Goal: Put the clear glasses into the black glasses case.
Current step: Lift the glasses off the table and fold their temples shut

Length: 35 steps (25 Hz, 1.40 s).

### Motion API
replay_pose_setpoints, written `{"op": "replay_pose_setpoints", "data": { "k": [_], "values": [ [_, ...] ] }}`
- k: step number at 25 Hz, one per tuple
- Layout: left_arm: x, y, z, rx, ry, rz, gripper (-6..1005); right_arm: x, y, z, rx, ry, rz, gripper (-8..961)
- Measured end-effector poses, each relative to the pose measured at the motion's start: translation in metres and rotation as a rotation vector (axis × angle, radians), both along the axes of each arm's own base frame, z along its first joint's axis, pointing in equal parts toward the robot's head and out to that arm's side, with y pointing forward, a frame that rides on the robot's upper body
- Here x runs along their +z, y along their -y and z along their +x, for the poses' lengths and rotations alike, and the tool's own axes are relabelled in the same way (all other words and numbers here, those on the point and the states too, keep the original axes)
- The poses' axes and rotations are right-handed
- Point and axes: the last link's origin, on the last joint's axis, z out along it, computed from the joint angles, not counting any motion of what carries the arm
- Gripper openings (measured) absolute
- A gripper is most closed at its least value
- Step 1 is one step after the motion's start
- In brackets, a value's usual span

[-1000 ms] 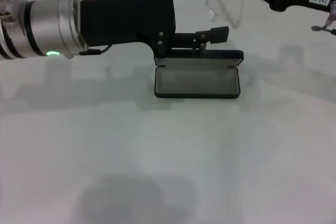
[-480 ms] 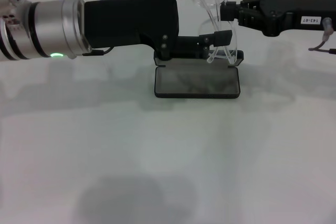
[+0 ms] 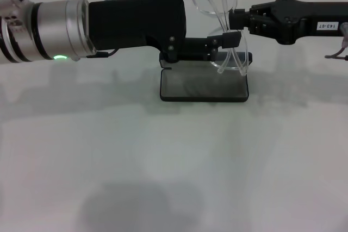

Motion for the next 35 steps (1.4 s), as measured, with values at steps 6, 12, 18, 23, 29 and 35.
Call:
{"op": "replay_pose_setpoints", "data": {
  "k": [6, 12, 18, 23, 29, 35],
  "values": [
    [0.000, 0.000, 0.000, -0.005, -0.001, 0.004, 802, 0.001, 0.003, -0.001, 0.011, -0.002, -0.021, 125],
    [0.001, 0.001, -0.001, -0.006, 0.004, 0.002, 803, 0.004, -0.002, 0.005, -0.027, 0.005, 0.014, 127],
    [0.004, 0.002, -0.003, -0.007, 0.010, 0.002, 803, 0.011, -0.008, 0.010, -0.062, -0.009, 0.062, 130],
    [0.003, 0.003, -0.004, -0.016, 0.001, 0.003, 803, 0.012, -0.008, 0.008, -0.056, -0.017, 0.061, 132],
    [0.002, 0.004, -0.003, -0.021, -0.001, 0.007, 802, 0.005, -0.008, 0.000, -0.033, -0.012, 0.040, 134],
    [0.002, 0.003, -0.004, -0.018, -0.002, 0.009, 803, -0.003, -0.007, -0.006, -0.006, 0.017, 0.012, 136]
  ]
}}
